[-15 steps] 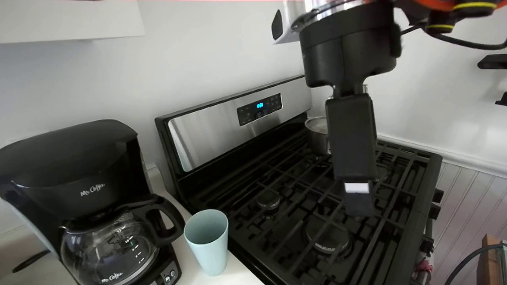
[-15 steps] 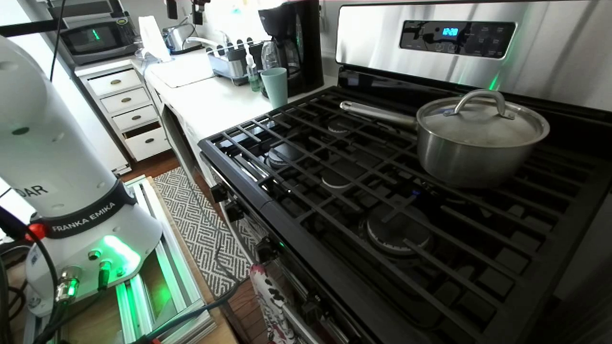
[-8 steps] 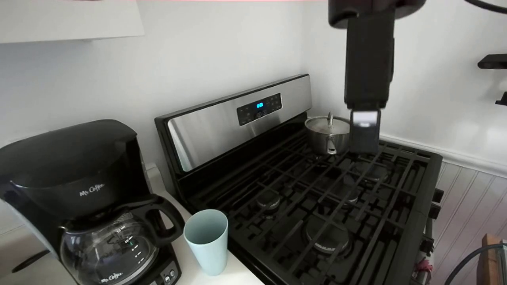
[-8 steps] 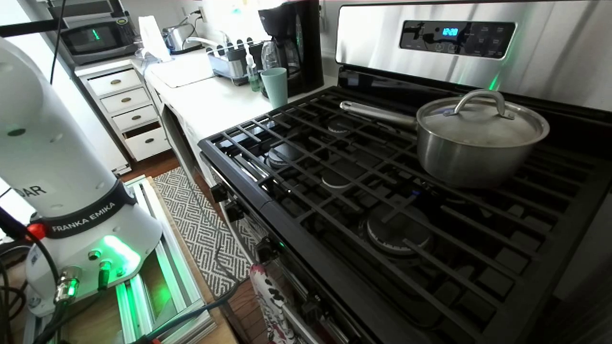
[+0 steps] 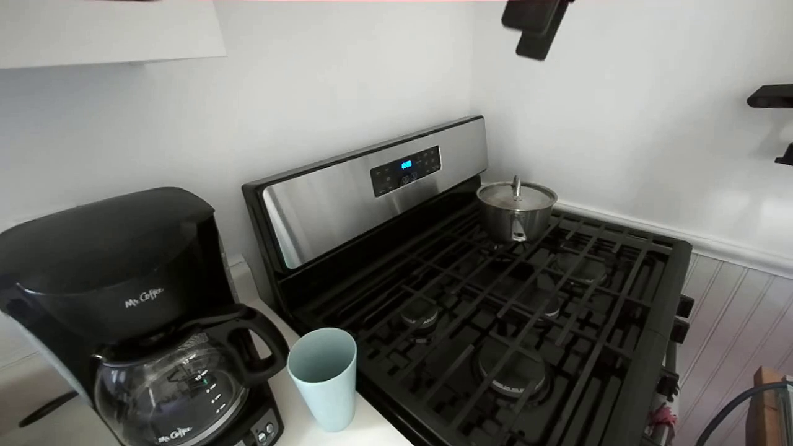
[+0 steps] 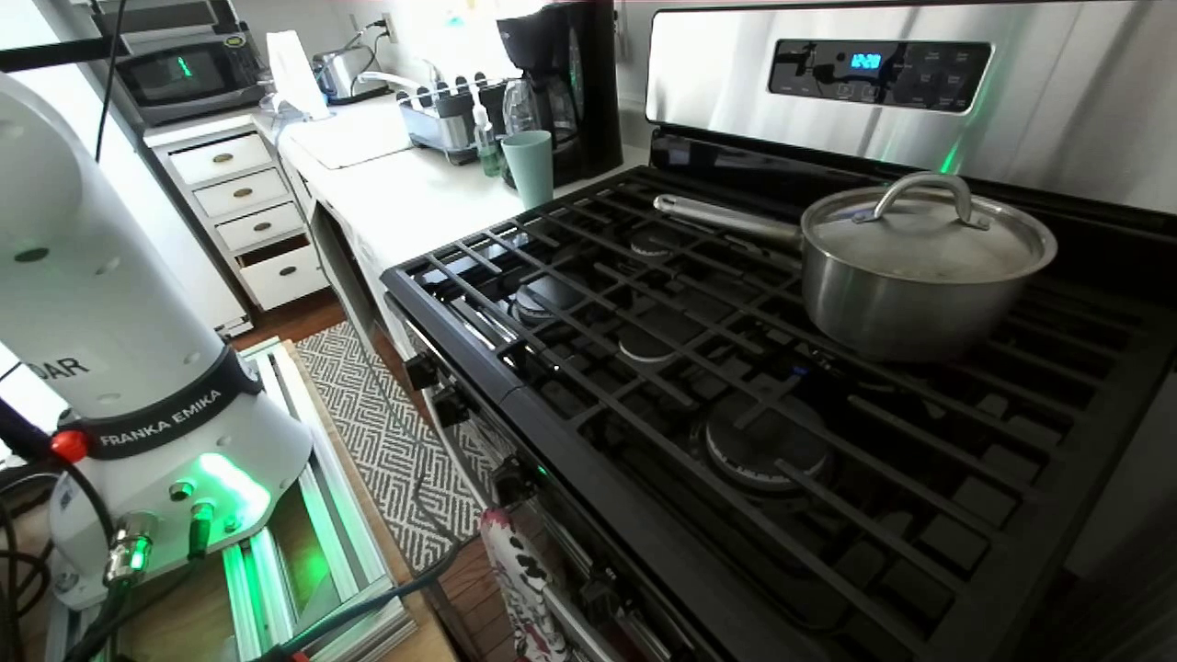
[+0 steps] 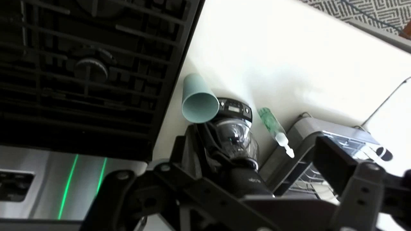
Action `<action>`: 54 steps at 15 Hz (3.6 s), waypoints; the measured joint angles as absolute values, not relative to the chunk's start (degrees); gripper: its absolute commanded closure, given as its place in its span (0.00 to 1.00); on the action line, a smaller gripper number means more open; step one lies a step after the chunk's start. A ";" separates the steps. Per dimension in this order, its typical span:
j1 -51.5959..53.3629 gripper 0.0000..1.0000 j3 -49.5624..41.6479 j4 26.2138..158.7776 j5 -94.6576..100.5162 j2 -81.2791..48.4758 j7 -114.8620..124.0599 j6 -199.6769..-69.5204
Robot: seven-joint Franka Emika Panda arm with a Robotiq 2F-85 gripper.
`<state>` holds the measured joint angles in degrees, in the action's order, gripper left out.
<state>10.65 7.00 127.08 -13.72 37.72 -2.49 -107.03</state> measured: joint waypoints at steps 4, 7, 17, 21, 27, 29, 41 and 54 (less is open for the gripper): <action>11.59 0.00 4.96 126.99 -15.25 39.78 -5.62 -110.15; 12.32 0.00 4.97 126.99 -15.26 39.45 -9.03 -111.55; 23.12 0.00 3.18 120.17 -17.85 35.26 -29.42 -120.66; 27.33 0.00 -0.06 118.05 -23.07 31.89 -41.39 -124.81; 31.42 0.00 -2.19 114.48 -36.76 26.18 -61.03 -125.61; 31.77 0.00 -2.06 112.95 -41.94 24.14 -67.28 -123.82; 26.13 0.00 6.34 99.84 -56.29 13.31 -85.77 -94.86; 16.91 0.00 11.33 97.67 -48.00 15.27 -77.34 -98.91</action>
<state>16.91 11.33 97.67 -48.00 15.27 -77.34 -98.91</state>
